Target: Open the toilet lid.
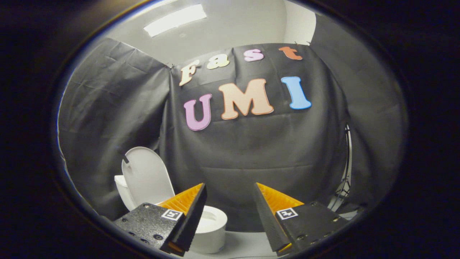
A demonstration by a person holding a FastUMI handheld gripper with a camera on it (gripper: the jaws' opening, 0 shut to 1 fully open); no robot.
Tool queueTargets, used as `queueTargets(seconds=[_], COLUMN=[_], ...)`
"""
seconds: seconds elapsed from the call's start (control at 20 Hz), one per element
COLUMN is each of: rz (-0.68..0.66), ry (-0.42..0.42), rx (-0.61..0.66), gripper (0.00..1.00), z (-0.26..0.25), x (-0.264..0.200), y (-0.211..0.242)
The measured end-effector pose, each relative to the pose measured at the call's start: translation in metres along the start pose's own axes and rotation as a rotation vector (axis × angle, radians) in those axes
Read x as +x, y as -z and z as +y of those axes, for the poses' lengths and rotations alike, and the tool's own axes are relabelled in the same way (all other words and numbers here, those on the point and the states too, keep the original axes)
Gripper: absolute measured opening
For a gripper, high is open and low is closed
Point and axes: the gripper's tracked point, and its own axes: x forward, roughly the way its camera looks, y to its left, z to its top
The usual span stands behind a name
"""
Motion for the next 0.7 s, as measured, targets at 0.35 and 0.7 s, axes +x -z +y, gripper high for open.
queueTargets(seconds=[0.35, 0.7], rz=[0.101, 0.204], ry=[0.16, 0.219], rx=[-0.012, 0.005], gripper=[0.8, 0.8], z=[-0.043, -0.064], x=[-0.008, -0.012], y=[0.017, 0.029])
